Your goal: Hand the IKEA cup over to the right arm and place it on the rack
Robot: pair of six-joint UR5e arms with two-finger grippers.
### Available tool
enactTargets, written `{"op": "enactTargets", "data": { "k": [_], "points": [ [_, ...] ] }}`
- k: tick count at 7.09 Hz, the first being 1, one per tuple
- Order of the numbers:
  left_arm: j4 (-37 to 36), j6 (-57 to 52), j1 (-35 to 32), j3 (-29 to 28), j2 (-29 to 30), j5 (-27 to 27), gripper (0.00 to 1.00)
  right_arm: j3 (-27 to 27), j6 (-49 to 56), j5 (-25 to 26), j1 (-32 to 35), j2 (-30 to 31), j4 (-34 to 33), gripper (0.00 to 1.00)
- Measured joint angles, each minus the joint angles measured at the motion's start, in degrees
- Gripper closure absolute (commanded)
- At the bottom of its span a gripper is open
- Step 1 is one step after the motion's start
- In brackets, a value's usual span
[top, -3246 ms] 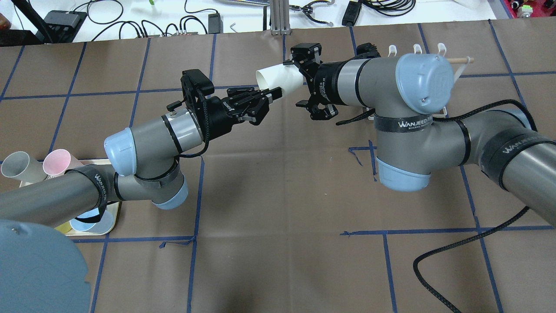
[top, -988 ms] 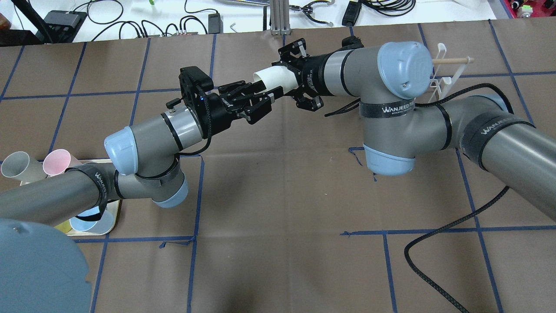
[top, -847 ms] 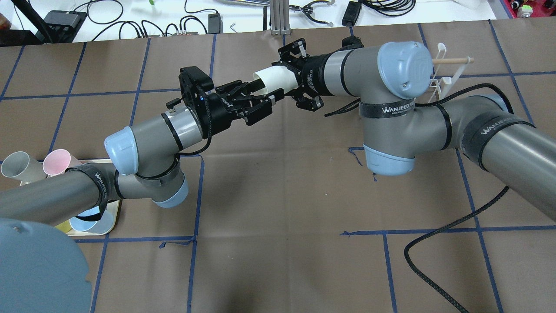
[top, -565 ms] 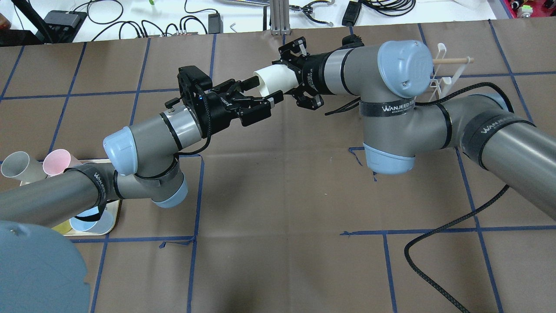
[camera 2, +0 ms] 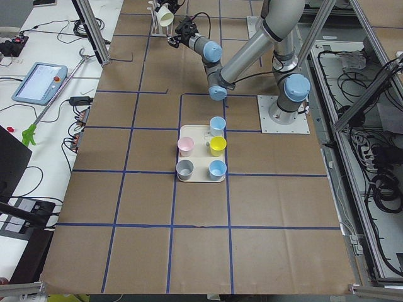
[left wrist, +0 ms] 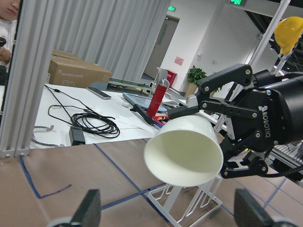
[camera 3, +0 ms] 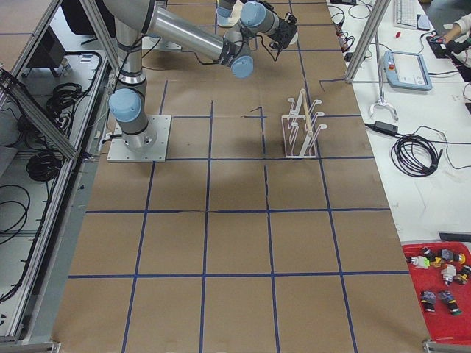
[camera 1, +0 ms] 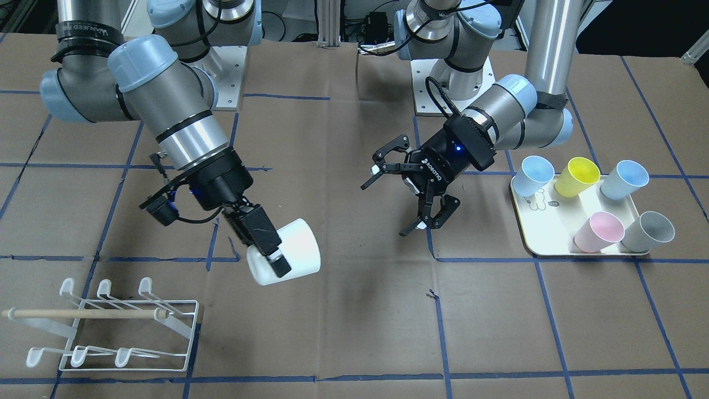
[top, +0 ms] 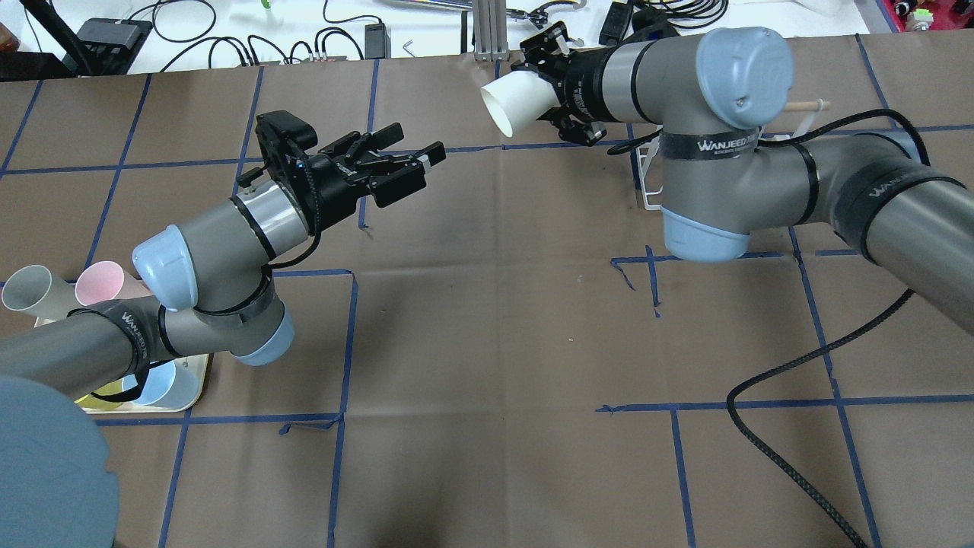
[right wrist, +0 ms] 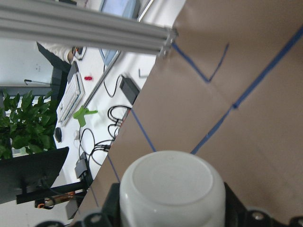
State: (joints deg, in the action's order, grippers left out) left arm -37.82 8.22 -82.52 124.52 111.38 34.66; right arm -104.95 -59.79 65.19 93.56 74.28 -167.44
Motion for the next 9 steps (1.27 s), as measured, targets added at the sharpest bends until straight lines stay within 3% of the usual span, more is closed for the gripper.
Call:
{"op": "enactTargets", "data": {
  "k": [2,4,7,9],
  "points": [
    [6.9,-0.4,1.3,-2.3,-0.1,6.9,0.01,1.5,22.1,8.5,-3.9,-0.5,0.0,0.86],
    [21.2,-0.6,0.7,-11.0,0.5,17.5,0.01,5.6,42.0,16.6,-6.6,-3.1,-0.7,0.89],
    [54.9,-0.7,-4.4,-26.7,-0.5,38.5,0.01,10.0,56.6,20.1,-7.6,-9.1,-7.6,0.89],
    [80.2,-0.8,-7.0,-33.8,-3.6,46.7,0.01,10.2,60.1,20.2,-8.7,-11.7,-9.6,0.89]
  ]
}}
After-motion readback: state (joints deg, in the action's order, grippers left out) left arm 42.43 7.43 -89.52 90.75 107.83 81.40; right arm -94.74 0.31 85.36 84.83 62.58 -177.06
